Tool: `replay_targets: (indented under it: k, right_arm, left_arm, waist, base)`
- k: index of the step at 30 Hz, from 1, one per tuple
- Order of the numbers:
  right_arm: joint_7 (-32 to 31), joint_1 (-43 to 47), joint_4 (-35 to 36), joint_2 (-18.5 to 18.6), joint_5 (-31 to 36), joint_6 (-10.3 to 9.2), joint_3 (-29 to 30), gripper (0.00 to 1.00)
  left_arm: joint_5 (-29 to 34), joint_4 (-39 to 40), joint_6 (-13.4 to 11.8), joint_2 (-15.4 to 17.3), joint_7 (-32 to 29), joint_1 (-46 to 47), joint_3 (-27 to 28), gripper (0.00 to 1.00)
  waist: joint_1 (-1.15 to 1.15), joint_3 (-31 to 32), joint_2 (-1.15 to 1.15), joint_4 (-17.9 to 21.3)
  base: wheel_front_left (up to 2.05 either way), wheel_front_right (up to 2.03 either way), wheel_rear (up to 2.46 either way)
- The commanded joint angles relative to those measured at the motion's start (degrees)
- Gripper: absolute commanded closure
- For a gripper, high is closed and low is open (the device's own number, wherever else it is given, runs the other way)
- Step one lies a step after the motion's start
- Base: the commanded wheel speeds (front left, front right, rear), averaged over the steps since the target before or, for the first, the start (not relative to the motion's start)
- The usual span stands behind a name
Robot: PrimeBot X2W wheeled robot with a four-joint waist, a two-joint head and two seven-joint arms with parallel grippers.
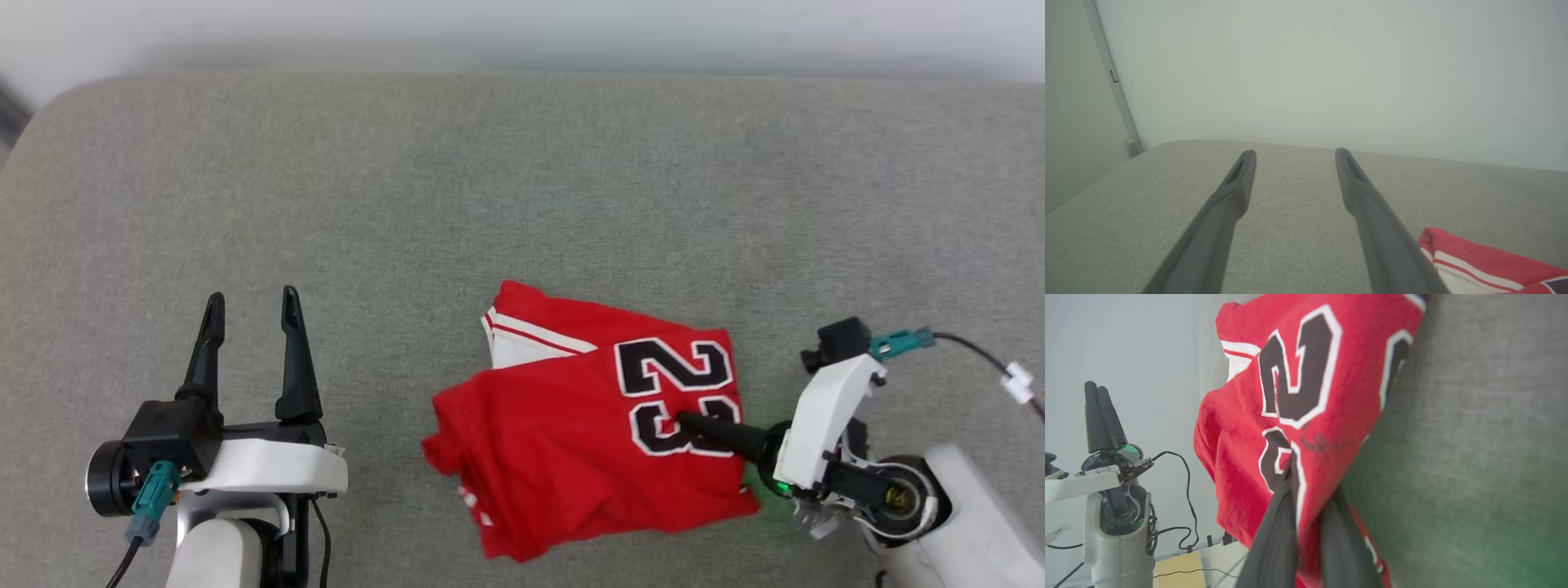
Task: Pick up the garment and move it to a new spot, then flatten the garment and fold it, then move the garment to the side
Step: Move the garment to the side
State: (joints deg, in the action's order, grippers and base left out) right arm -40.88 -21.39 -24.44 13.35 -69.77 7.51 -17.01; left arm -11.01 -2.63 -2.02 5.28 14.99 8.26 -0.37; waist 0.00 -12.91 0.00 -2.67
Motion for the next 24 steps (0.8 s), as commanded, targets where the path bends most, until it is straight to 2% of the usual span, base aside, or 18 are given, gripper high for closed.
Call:
replay_targets:
  k: [1,7,12,13,14,20,24]
  right_arm:
    - [2.31,-0.96,0.93,1.70,1.88,-0.04,-0.72,1.00]
    - [9.87,-0.82,1.14,6.58,12.17,-0.04,-5.78,1.00]
    - [12.32,-1.66,-1.25,8.60,18.95,-0.04,-7.79,1.00]
    - [12.32,-1.66,-1.25,8.60,18.95,-0.04,-7.79,1.00]
    - [12.62,-2.27,-2.47,9.25,21.14,-0.04,-8.19,1.00]
    - [14.43,-6.21,-6.46,10.19,24.93,-0.04,-9.30,1.00]
    - [16.93,-10.32,-10.66,11.77,27.61,-0.05,-10.54,1.00]
  left_arm:
    - [0.29,-0.21,0.25,-0.13,0.26,-0.15,0.12,0.00]
    - [0.70,-0.59,0.73,-0.26,0.20,-1.82,0.82,0.00]
    - [0.96,-0.16,0.88,-0.37,0.20,-3.10,1.29,0.00]
    - [0.96,-0.16,0.88,-0.37,0.20,-3.10,1.29,0.00]
    - [1.17,0.11,0.96,-0.42,0.20,-3.31,1.16,0.00]
    - [1.92,1.13,1.51,-0.01,0.20,-1.38,0.45,0.00]
    - [3.00,1.84,1.89,0.48,0.18,0.85,-0.63,0.00]
  waist:
    - [0.00,1.14,0.00,0.95]
    - [0.00,4.12,0.00,5.02]
    - [0.00,5.41,0.00,10.48]
    - [0.00,5.41,0.00,10.48]
    - [0.00,5.35,0.00,12.87]
    - [0.00,2.74,0.00,20.02]
    - [0.00,-0.63,0.00,23.06]
  base:
    - [0.00,0.00,0.00]
    - [0.00,0.00,0.00]
    - [0.00,0.00,0.00]
    - [0.00,0.00,0.00]
    - [0.00,0.00,0.00]
    - [0.00,0.00,0.00]
    - [0.00,0.00,0.00]
